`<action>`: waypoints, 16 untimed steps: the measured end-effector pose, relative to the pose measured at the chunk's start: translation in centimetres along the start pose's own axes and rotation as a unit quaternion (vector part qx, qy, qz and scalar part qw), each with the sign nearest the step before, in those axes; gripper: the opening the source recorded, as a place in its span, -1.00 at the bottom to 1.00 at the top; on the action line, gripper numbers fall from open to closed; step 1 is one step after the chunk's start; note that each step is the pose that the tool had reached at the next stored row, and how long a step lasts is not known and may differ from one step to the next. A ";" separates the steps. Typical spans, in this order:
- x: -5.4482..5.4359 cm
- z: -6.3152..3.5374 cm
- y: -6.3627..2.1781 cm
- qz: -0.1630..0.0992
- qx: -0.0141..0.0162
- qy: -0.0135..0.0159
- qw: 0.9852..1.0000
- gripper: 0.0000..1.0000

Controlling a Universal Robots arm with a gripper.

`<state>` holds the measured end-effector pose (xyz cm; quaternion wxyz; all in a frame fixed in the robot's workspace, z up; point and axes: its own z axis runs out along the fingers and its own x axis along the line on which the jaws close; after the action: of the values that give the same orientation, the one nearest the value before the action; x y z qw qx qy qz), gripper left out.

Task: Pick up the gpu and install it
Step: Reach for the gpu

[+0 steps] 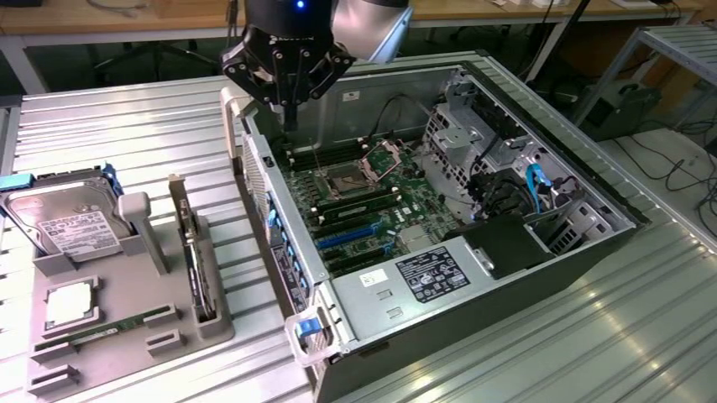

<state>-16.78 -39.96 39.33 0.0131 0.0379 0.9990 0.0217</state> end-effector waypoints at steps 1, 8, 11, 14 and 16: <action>0.0 0.00 0.00 0.000 0.000 0.000 1.000 -0.79; 0.4 -0.01 -0.04 0.000 0.000 0.000 1.000 -0.79; 0.6 -0.02 -0.06 0.000 0.000 0.000 1.000 -0.79; 0.7 -0.02 -0.07 0.000 0.000 0.000 1.000 -0.79; 0.8 -0.02 -0.08 0.000 0.000 0.000 1.000 -0.79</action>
<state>-17.55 -39.99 39.33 0.0131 0.0379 0.9990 0.0217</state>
